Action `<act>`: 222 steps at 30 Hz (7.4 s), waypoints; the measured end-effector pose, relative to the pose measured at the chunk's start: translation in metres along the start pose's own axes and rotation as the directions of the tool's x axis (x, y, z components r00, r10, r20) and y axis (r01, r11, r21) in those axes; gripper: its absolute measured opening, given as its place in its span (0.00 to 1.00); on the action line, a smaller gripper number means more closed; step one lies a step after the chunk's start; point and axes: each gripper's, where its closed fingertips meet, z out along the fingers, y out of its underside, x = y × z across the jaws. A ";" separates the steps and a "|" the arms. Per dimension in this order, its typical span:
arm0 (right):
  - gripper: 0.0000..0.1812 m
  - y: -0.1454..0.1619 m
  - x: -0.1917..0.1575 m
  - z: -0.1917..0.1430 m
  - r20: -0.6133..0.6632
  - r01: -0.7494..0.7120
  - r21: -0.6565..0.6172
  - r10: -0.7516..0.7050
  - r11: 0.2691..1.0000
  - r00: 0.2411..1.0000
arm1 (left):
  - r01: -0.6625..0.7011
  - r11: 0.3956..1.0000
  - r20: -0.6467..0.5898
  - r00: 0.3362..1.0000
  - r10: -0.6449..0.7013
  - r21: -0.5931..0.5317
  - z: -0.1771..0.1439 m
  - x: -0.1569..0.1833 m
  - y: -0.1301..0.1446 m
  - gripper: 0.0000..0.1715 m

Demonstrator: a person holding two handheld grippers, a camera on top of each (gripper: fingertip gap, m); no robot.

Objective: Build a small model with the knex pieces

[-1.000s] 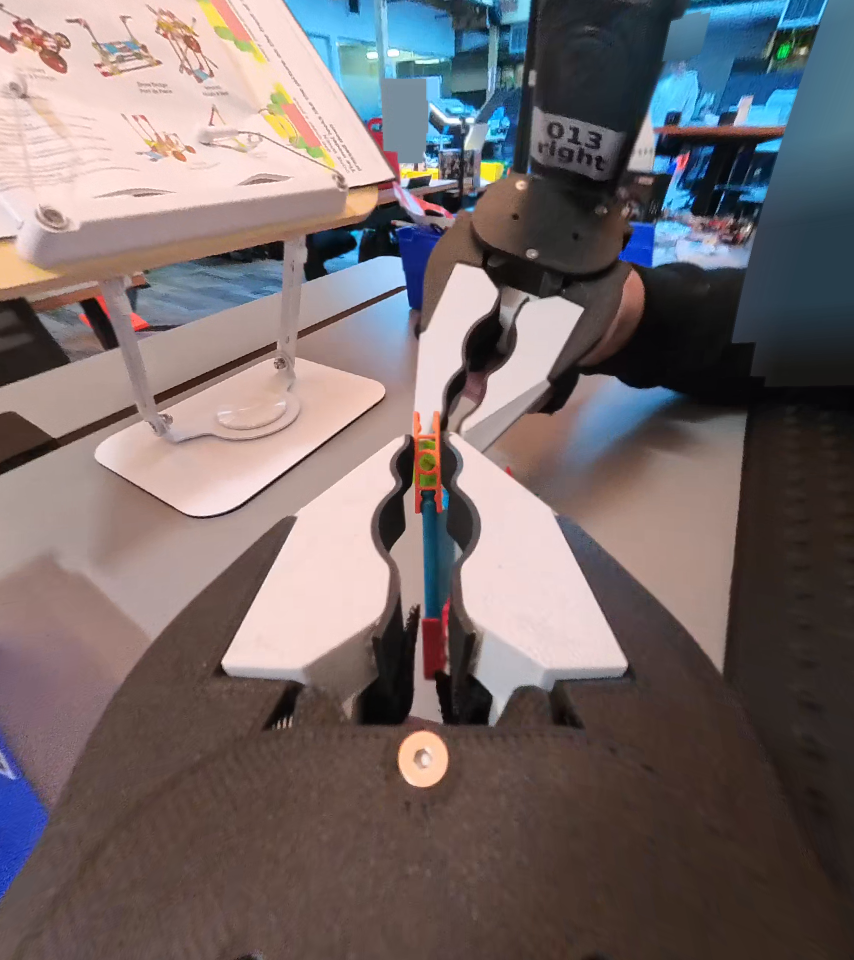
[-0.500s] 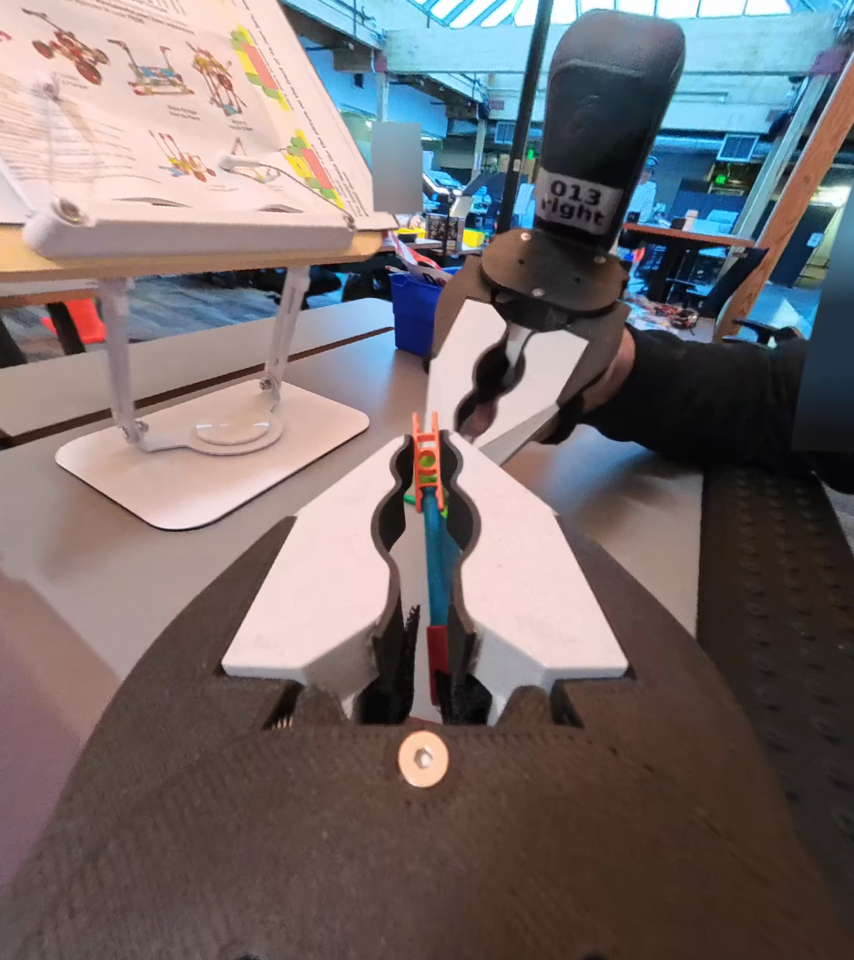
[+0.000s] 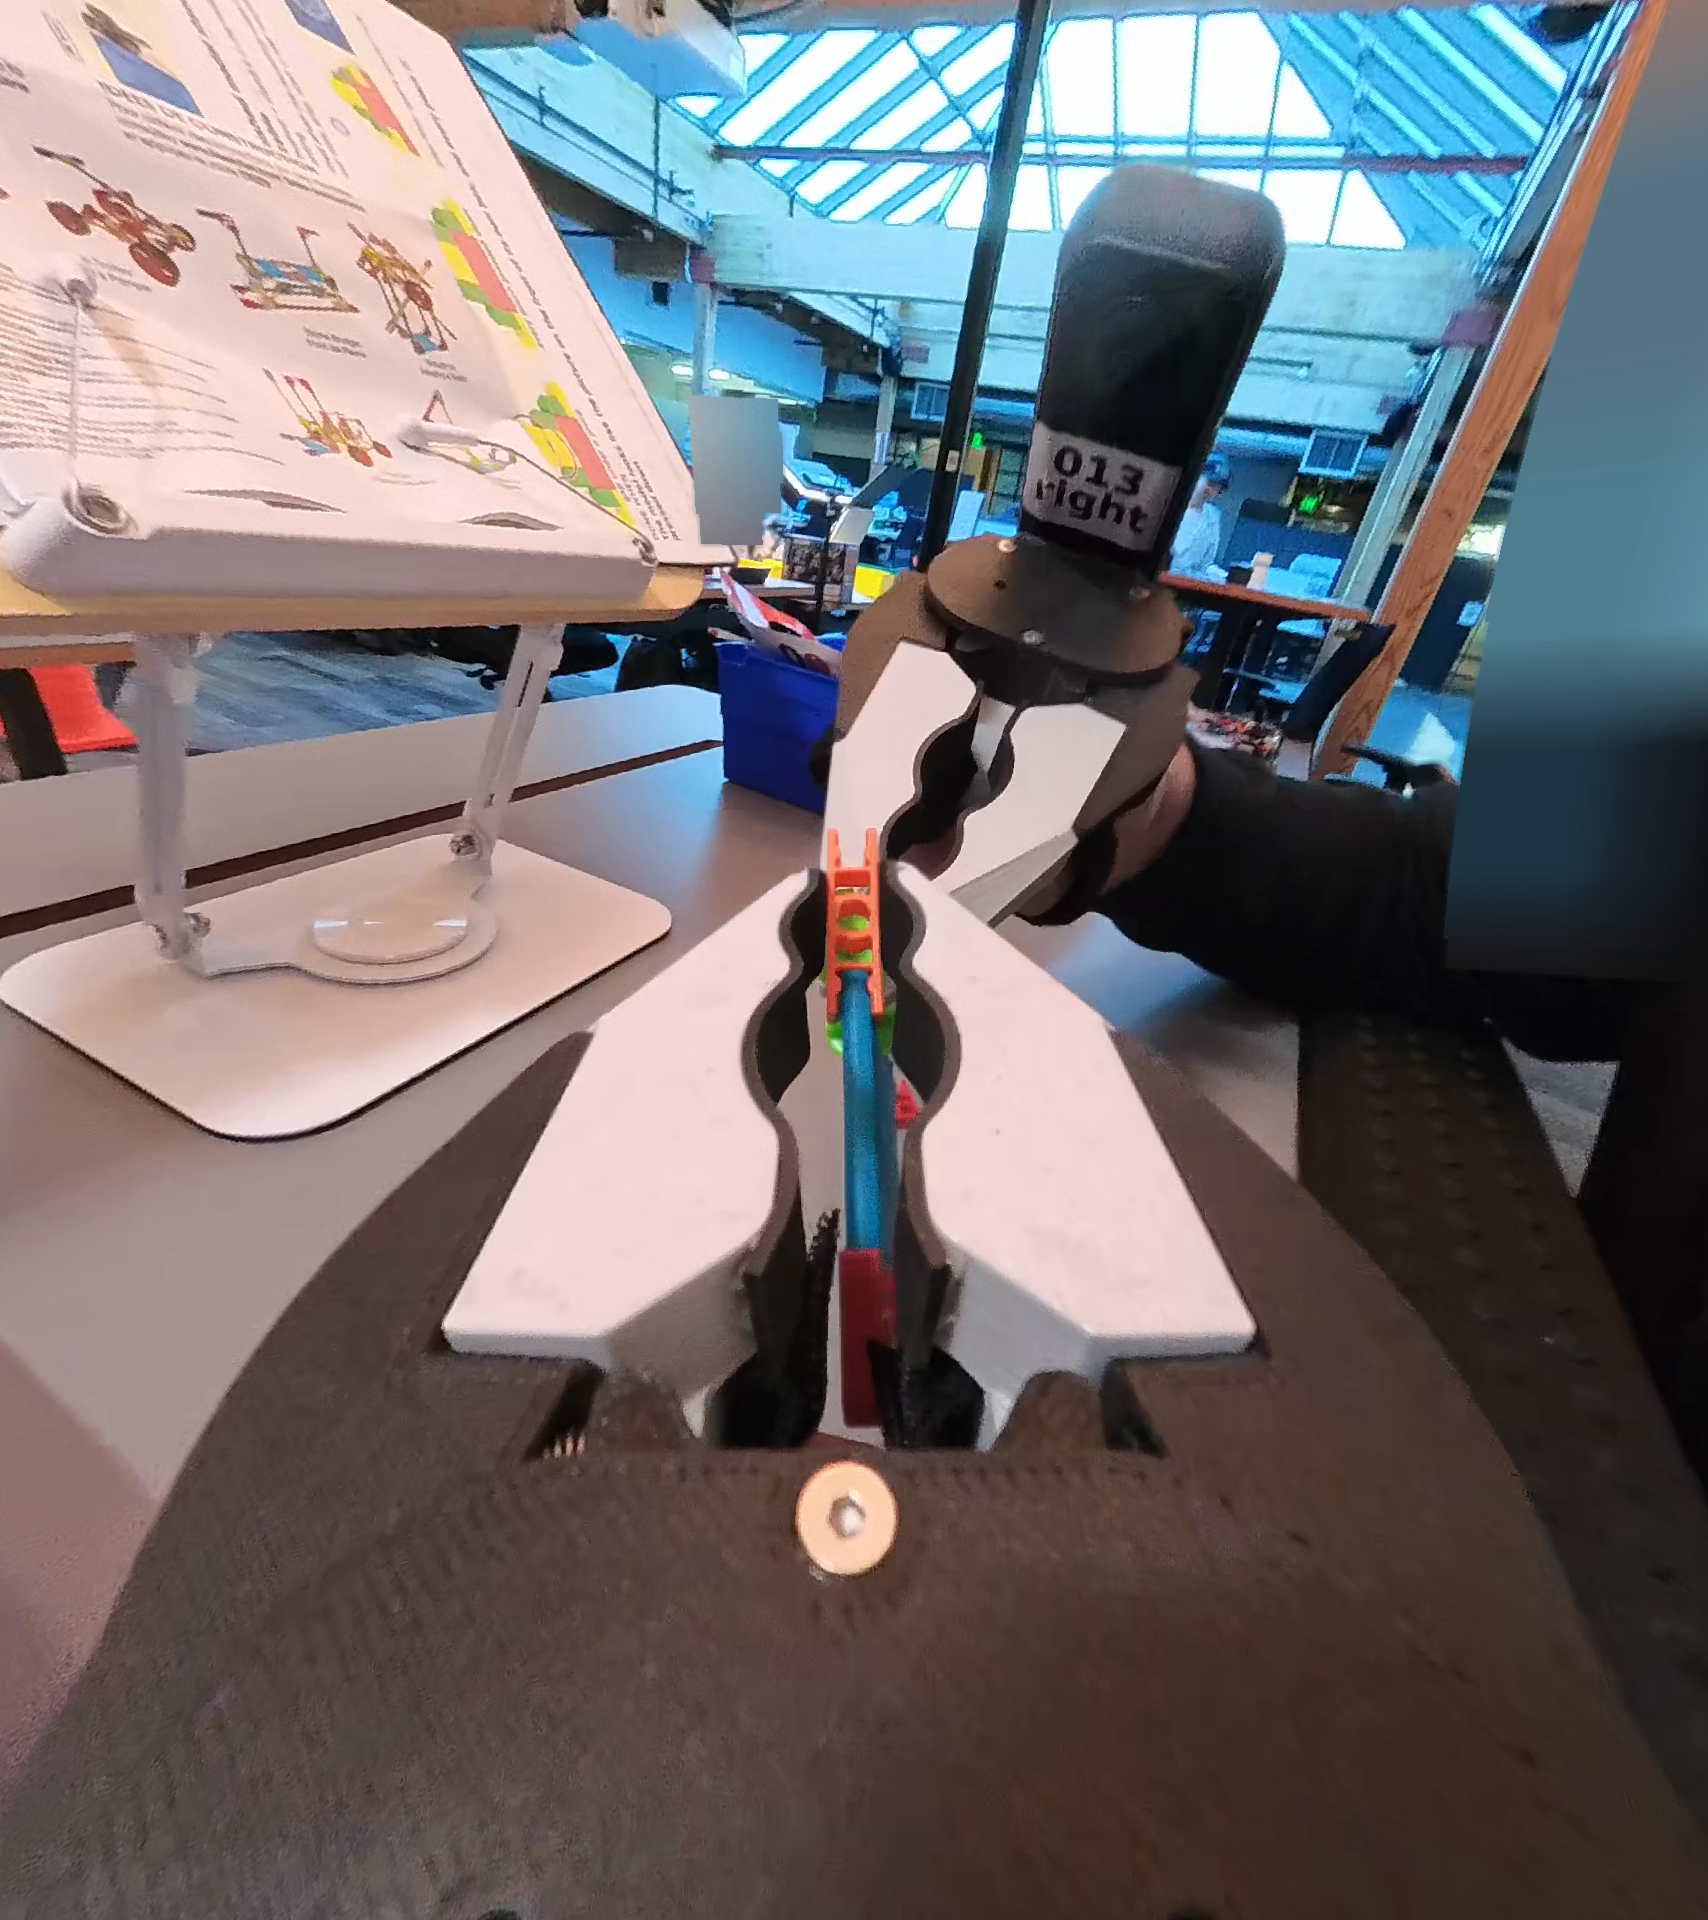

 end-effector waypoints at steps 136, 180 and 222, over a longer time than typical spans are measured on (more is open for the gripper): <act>0.15 0.055 0.001 -0.016 0.322 -0.170 -0.029 0.170 0.985 0.931 | -0.782 0.204 -0.112 0.329 0.938 -0.589 0.017 -0.014 0.078 0.00; 0.08 0.066 0.027 -0.010 -0.004 0.320 -0.149 -0.324 0.936 0.946 | -0.506 0.777 0.018 0.834 0.552 -0.375 0.016 0.001 0.047 0.01; 0.07 0.038 0.009 -0.019 0.127 0.116 0.016 -0.117 0.993 0.985 | -0.322 0.856 0.016 0.933 0.359 -0.406 0.013 -0.007 0.065 0.01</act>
